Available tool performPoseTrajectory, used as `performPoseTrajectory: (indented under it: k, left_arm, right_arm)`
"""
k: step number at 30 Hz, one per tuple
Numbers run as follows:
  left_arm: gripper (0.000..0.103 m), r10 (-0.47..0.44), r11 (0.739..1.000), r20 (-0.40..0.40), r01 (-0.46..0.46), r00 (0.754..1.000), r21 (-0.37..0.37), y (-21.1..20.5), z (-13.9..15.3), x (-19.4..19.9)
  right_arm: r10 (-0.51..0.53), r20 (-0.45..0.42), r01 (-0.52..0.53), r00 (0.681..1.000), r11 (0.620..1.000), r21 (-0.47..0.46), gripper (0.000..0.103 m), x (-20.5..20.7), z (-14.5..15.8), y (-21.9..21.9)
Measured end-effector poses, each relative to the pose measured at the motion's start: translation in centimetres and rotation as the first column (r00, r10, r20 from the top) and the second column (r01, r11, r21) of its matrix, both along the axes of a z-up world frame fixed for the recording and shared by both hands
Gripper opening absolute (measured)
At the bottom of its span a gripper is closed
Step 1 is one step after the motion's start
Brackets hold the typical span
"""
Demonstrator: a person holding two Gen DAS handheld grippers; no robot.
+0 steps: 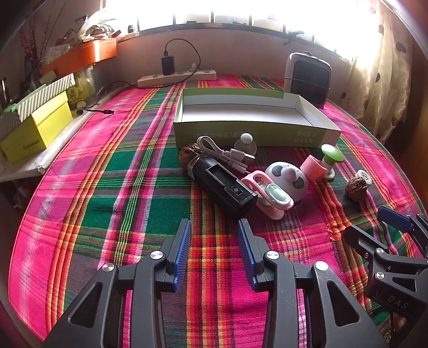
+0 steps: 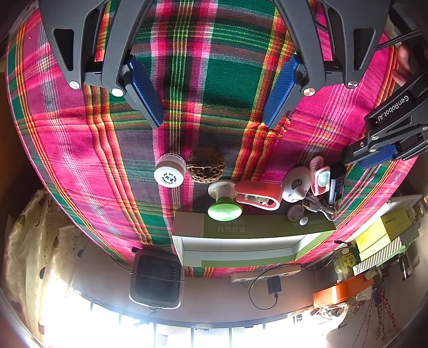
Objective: Organize objects
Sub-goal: 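Move the right gripper to the walnut and the left gripper to the black device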
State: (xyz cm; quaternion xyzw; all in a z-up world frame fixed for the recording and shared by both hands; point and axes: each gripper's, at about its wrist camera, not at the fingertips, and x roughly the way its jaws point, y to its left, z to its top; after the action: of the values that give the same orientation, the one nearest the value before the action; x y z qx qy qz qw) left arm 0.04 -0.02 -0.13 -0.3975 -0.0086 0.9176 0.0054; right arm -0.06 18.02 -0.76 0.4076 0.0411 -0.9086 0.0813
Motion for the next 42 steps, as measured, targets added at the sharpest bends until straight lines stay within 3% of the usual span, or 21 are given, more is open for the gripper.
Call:
performPoseTrajectory:
  k: [4, 11, 20, 34, 42]
  left_arm:
    - [0.034, -0.009, 1.0, 0.008, 0.009, 1.0, 0.021, -0.6, -0.2, -0.1]
    - [0.04, -0.042, 0.989, 0.028, 0.037, 0.999, 0.145, -1.8, 0.1, -0.4]
    - [0.04, -0.093, 0.975, 0.043, 0.082, 0.995, 0.209, -1.4, 0.5, -1.1]
    - [0.041, -0.048, 0.979, 0.05, 0.037, 0.998, 0.2, -1.3, 1.2, -3.2]
    - [0.042, -0.041, 0.985, 0.073, 0.028, 0.997, 0.168, -1.4, 1.2, -3.6]
  right_arm:
    - [0.011, 0.004, -0.011, 1.0, 1.0, -0.001, 0.077, -0.3, -0.1, -0.1]
    - [0.017, 0.022, -0.017, 1.0, 0.999, -0.028, 0.077, -0.7, 0.4, 1.3]
    - [0.054, 0.034, -0.053, 0.998, 0.998, -0.028, 0.077, -2.3, 0.6, 1.2]
    - [0.071, 0.052, -0.071, 0.996, 0.997, -0.006, 0.069, -4.5, 0.6, 0.5]
    - [0.065, 0.052, -0.065, 0.997, 0.998, 0.001, 0.056, -4.7, 0.7, 0.6]
